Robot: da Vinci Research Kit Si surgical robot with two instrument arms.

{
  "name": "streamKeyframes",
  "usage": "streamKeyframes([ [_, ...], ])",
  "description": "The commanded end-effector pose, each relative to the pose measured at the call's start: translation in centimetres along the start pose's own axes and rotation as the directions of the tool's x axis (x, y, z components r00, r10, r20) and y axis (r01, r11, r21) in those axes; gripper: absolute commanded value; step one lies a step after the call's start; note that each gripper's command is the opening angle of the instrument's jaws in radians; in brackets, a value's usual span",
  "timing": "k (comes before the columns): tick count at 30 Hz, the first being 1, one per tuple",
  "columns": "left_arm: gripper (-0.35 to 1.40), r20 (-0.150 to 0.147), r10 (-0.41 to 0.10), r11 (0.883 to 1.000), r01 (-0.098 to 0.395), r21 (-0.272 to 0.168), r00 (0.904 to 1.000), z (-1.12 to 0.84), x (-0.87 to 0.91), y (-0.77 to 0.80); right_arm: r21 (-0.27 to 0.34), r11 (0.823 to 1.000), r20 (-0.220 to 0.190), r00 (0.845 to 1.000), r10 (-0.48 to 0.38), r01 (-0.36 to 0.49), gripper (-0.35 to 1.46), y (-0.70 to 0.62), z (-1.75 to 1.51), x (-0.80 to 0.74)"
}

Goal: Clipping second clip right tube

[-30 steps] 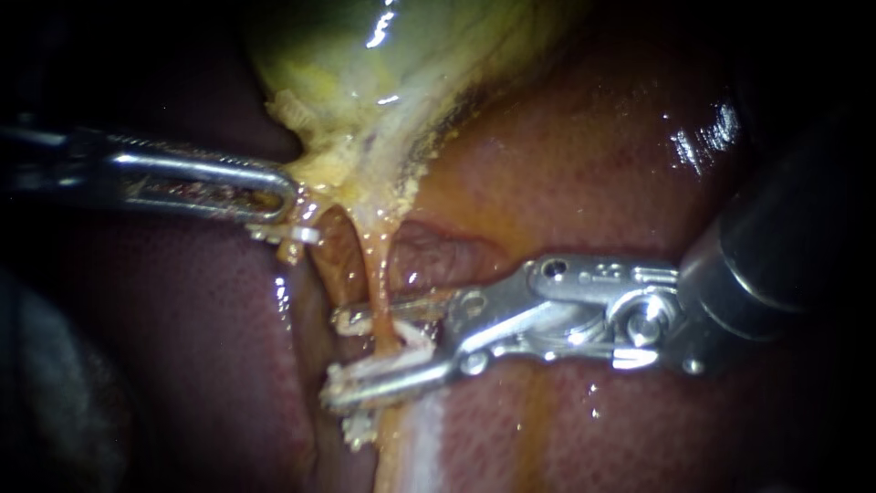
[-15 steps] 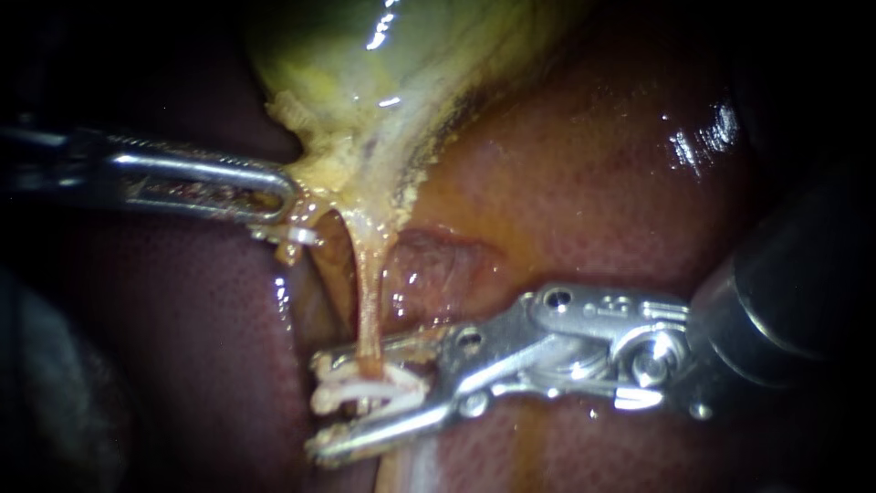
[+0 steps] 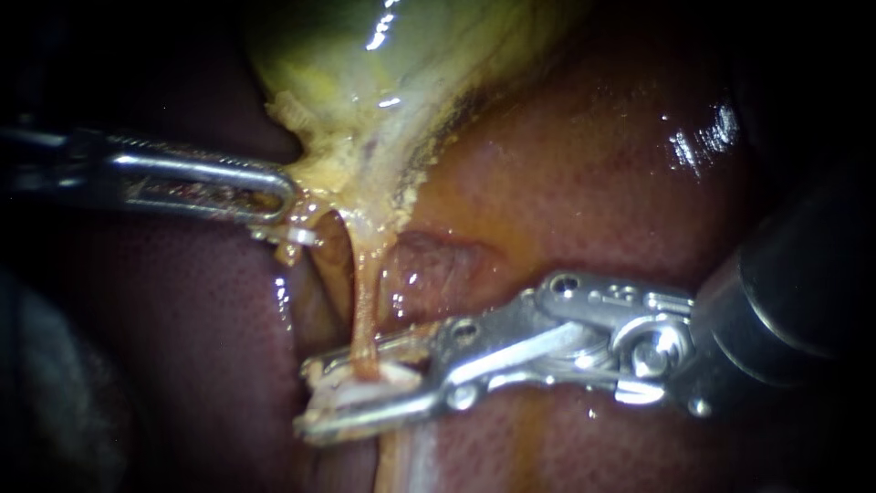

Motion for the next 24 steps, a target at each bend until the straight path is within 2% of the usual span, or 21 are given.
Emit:
streamKeyframes([
  [1,-0.35,0.0,0.0,1.0,0.0,0.0,1.0,0.0,0.0,0.0,0.001,1.0,0.001,1.0,0.014,-0.014,-0.01,0.0,0.0,0.0],
  [3,-0.35,0.0,0.0,1.0,0.0,0.0,1.0,0.0,0.0,0.0,-0.002,0.999,0.001,0.999,0.043,-0.043,-0.09,-0.01,-0.01,-0.01],
  [9,-0.35,0.0,0.0,1.0,0.0,0.0,1.0,0.0,0.0,0.0,-0.01,0.998,-0.005,0.998,0.061,-0.061,-0.35,-0.02,-0.04,-0.02],
  [24,-0.35,0.0,0.0,1.0,0.0,0.0,1.0,0.01,0.0,-0.01,-0.016,0.997,-0.005,0.997,0.072,-0.072,-0.35,-0.01,-0.09,-0.04],
])
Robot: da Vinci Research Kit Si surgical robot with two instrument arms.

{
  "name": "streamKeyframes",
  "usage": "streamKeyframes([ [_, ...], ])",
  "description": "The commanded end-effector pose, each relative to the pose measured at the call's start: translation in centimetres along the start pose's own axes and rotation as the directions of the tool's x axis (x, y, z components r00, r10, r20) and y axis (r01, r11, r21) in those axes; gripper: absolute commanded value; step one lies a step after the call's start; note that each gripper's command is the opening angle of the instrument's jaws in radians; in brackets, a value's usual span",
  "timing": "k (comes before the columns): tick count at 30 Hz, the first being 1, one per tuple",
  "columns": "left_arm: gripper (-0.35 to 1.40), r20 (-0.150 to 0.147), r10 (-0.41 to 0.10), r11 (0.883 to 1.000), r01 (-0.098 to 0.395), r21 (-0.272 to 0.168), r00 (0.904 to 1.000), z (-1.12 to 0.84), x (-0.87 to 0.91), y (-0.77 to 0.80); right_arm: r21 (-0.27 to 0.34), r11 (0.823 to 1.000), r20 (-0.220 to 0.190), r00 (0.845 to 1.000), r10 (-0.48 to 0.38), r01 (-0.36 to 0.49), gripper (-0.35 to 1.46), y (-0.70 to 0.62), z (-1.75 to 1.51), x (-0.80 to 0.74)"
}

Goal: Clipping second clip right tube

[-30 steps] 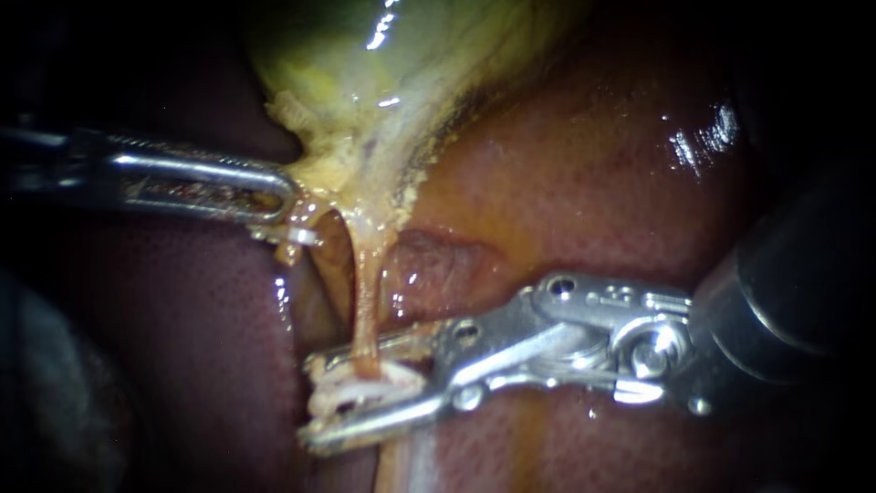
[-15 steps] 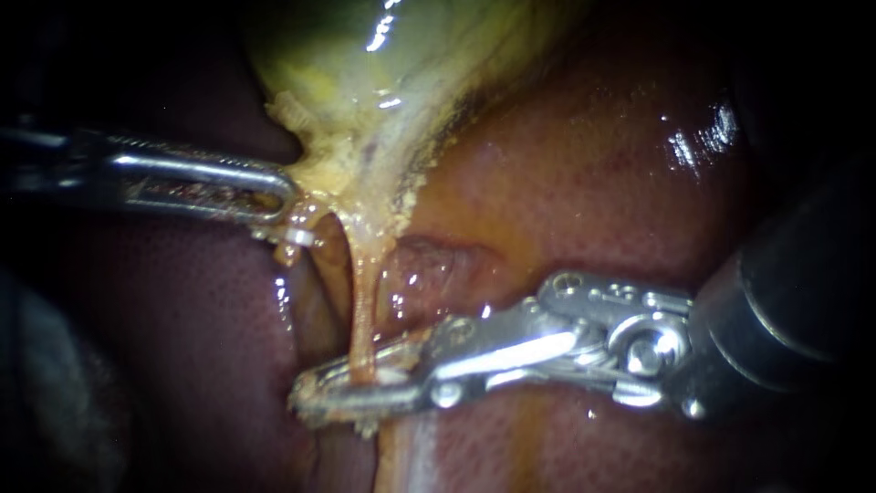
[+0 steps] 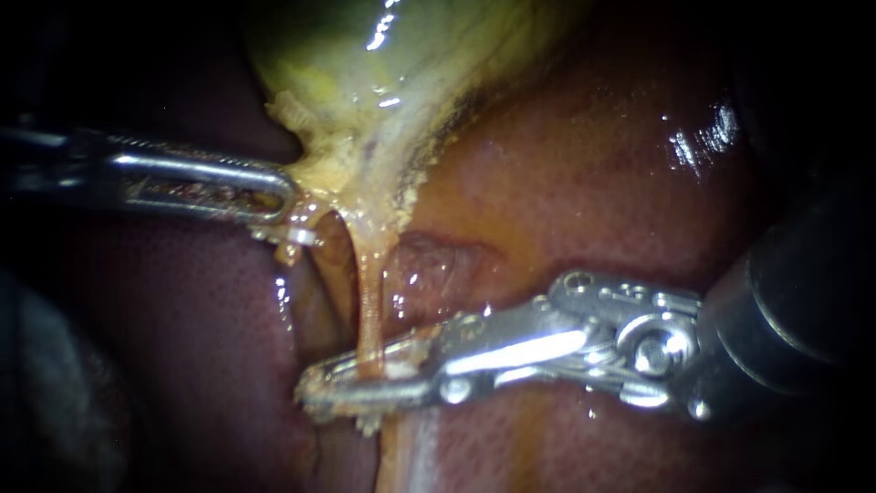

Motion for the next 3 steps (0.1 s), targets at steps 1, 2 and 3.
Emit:
streamKeyframes([
  [1,-0.35,0.0,0.0,1.0,0.0,0.0,1.0,0.0,0.0,0.0,0.0,1.0,0.0,1.0,-0.001,0.001,-0.35,0.01,0.0,0.0],
  [2,-0.35,0.0,0.0,1.0,0.0,0.0,1.0,0.0,0.0,0.0,0.0,1.0,0.0,1.0,-0.001,0.001,-0.35,0.01,0.0,0.0],
  [3,-0.35,0.0,0.0,1.0,0.0,0.0,1.0,0.0,0.0,0.0,0.0,1.0,0.0,1.0,-0.001,0.001,-0.35,0.01,0.0,-0.01],
])
